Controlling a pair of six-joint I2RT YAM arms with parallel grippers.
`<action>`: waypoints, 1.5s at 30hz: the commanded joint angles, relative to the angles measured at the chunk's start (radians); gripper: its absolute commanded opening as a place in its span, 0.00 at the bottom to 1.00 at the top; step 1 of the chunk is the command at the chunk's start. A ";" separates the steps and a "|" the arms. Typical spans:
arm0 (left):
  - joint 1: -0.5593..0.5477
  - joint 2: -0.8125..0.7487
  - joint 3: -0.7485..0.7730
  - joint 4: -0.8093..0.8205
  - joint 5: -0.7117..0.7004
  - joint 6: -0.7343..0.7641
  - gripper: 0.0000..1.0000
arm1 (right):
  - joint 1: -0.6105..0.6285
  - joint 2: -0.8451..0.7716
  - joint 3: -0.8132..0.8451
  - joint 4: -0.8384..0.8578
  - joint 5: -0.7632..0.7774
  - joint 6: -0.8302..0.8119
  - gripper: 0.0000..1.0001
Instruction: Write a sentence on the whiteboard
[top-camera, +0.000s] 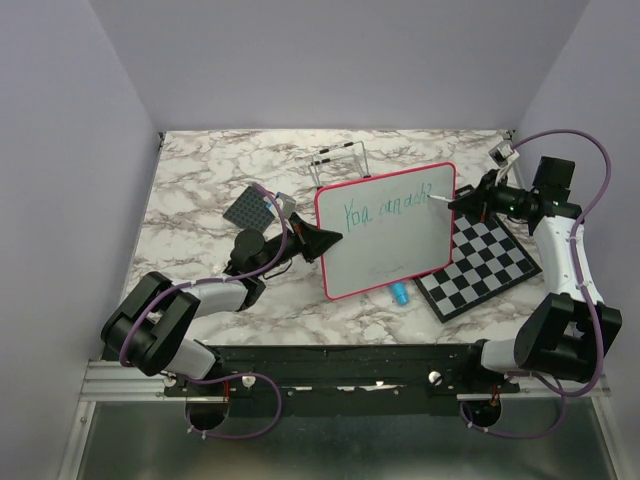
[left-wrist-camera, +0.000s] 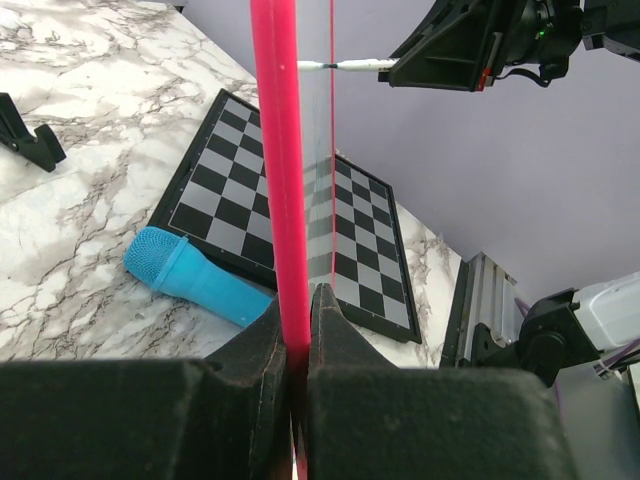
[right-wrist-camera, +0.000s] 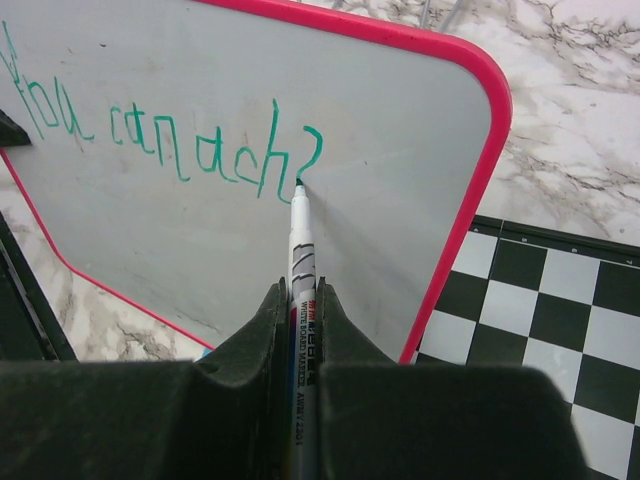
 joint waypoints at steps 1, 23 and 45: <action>-0.005 0.005 -0.009 -0.084 0.021 0.140 0.00 | -0.009 -0.013 -0.003 0.054 0.048 0.045 0.01; -0.005 0.019 0.006 -0.084 0.029 0.140 0.00 | -0.015 0.000 -0.023 -0.123 0.022 -0.124 0.01; -0.005 0.014 -0.008 -0.079 0.027 0.138 0.00 | -0.029 -0.003 0.024 0.008 0.086 0.027 0.00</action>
